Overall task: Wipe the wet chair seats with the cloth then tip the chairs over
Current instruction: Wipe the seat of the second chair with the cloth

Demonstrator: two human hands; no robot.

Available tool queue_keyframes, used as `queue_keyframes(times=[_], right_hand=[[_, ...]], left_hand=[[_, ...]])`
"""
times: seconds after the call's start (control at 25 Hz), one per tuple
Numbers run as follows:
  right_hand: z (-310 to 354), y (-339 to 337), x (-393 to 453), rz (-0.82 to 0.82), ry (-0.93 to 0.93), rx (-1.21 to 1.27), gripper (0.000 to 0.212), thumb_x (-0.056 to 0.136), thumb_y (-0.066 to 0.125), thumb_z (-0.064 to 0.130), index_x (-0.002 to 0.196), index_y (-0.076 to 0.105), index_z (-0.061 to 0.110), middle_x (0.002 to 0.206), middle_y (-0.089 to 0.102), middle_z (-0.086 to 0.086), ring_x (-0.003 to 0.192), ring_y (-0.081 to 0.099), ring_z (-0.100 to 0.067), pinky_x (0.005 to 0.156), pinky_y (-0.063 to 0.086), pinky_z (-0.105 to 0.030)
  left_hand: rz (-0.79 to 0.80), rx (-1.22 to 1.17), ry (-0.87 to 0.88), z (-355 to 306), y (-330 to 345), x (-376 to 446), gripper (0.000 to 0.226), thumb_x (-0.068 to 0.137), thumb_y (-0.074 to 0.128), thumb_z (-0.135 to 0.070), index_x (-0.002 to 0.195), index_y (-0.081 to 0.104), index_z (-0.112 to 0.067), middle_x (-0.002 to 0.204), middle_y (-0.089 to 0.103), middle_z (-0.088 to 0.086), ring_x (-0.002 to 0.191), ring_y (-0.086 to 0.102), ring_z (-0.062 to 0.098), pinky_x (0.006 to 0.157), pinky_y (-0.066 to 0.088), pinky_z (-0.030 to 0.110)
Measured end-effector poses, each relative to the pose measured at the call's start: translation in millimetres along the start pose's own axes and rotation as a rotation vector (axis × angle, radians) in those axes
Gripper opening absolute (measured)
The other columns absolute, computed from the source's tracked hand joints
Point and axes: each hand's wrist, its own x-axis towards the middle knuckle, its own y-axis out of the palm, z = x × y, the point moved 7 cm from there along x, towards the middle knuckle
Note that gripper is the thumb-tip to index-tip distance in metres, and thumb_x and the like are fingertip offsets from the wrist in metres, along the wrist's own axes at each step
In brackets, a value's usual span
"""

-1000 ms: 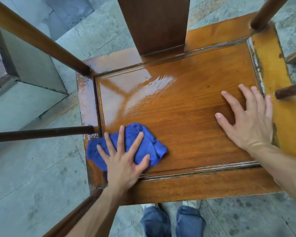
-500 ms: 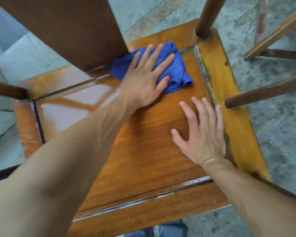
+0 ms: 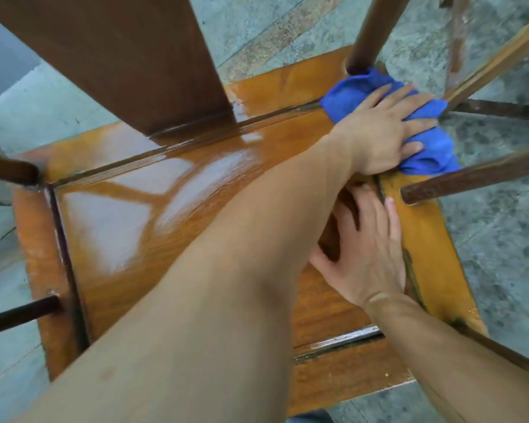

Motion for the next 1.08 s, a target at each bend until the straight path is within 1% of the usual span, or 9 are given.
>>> queue_keyframes(times=[0.16, 0.32, 0.44, 0.52, 0.56, 0.64, 0.72, 0.88, 1.08], right_hand=[[3.3, -0.9, 0.7, -0.001, 0.002, 0.034, 0.067, 0.082, 0.05, 0.054, 0.139, 0.048, 0.02, 0.15, 0.042, -0.016, 0.146, 0.033, -0.033, 0.122, 0.018, -0.053], [3.0, -2.5, 0.9, 0.01, -0.011, 0.057, 0.068, 0.083, 0.049, 0.055, 0.141, 0.048, 0.019, 0.152, 0.039, -0.014, 0.147, 0.03, -0.032, 0.123, 0.014, -0.051], [3.3, -2.2, 0.7, 0.026, 0.003, 0.065, 0.069, 0.084, 0.043, 0.058, 0.142, 0.045, 0.02, 0.154, 0.035, -0.013, 0.149, 0.026, -0.031, 0.124, 0.011, -0.052], [6.9, -0.2, 1.8, 0.038, -0.001, 0.081, 0.07, 0.084, 0.041, 0.059, 0.142, 0.044, 0.02, 0.154, 0.034, -0.013, 0.149, 0.025, -0.032, 0.124, 0.011, -0.052], [9.2, 0.4, 1.9, 0.04, -0.006, 0.083, 0.07, 0.084, 0.041, 0.06, 0.142, 0.044, 0.019, 0.154, 0.034, -0.014, 0.149, 0.024, -0.032, 0.123, 0.011, -0.053], [10.5, 0.4, 1.3, 0.047, -0.002, 0.072, 0.07, 0.085, 0.04, 0.06, 0.142, 0.044, 0.02, 0.155, 0.033, -0.013, 0.149, 0.024, -0.031, 0.123, 0.011, -0.053], [12.7, 0.8, 0.0, 0.059, -0.007, 0.059, 0.07, 0.085, 0.04, 0.061, 0.143, 0.044, 0.021, 0.155, 0.033, -0.012, 0.149, 0.024, -0.03, 0.124, 0.012, -0.053], [12.5, -3.4, 3.0, 0.081, -0.012, 0.067, 0.068, 0.087, 0.04, 0.061, 0.144, 0.043, 0.024, 0.156, 0.033, -0.01, 0.15, 0.023, -0.029, 0.124, 0.011, -0.051], [9.7, -8.1, 5.3, 0.047, -0.002, 0.208, 0.049, 0.098, 0.041, 0.048, 0.14, 0.049, 0.026, 0.155, 0.037, -0.006, 0.148, 0.028, -0.025, 0.124, 0.008, -0.045]], left_hand=[[-0.084, -0.015, -0.099, 29.1, 9.2, -42.8, 0.052, 0.105, 0.025, -0.049, 0.156, 0.019, -0.04, 0.168, 0.008, -0.005, 0.155, 0.005, 0.02, 0.124, 0.001, 0.045], [-0.182, -0.13, -0.307, 84.8, 19.7, -165.3, 0.052, 0.104, 0.029, -0.048, 0.155, 0.028, -0.038, 0.167, 0.018, -0.003, 0.154, 0.014, 0.02, 0.121, 0.008, 0.044], [-0.211, -0.135, -0.666, 133.1, 37.2, -290.3, 0.056, 0.1, 0.023, -0.056, 0.154, 0.028, -0.041, 0.166, 0.022, 0.001, 0.154, 0.015, 0.021, 0.122, 0.009, 0.049], [-0.167, -0.204, -1.001, 142.7, 56.7, -382.0, 0.055, 0.099, 0.021, -0.061, 0.153, 0.015, -0.05, 0.168, 0.008, -0.003, 0.155, 0.003, 0.02, 0.123, 0.0, 0.054], [-0.153, -0.243, -1.14, 132.6, 66.5, -418.3, 0.055, 0.1, 0.023, -0.061, 0.152, 0.009, -0.054, 0.169, 0.001, -0.006, 0.155, -0.003, 0.021, 0.122, -0.003, 0.057], [-0.155, -0.252, -1.248, 88.5, 84.0, -452.3, 0.056, 0.1, 0.024, -0.063, 0.151, 0.002, -0.057, 0.169, -0.004, -0.005, 0.155, -0.008, 0.025, 0.122, -0.003, 0.058], [-0.138, -0.261, -1.211, 29.0, 100.6, -460.6, 0.059, 0.096, 0.023, -0.064, 0.151, 0.001, -0.057, 0.169, -0.002, -0.002, 0.155, -0.008, 0.028, 0.122, 0.001, 0.059], [-0.044, -0.217, -0.975, -75.5, 128.4, -486.8, 0.058, 0.096, 0.024, -0.067, 0.152, 0.018, -0.053, 0.167, 0.015, 0.004, 0.154, 0.008, 0.038, 0.115, 0.016, 0.068], [0.027, -0.074, -0.577, -93.1, 125.9, -459.5, 0.055, 0.097, 0.027, -0.067, 0.15, 0.024, -0.054, 0.168, 0.015, 0.003, 0.151, 0.011, 0.046, 0.106, 0.022, 0.077]])
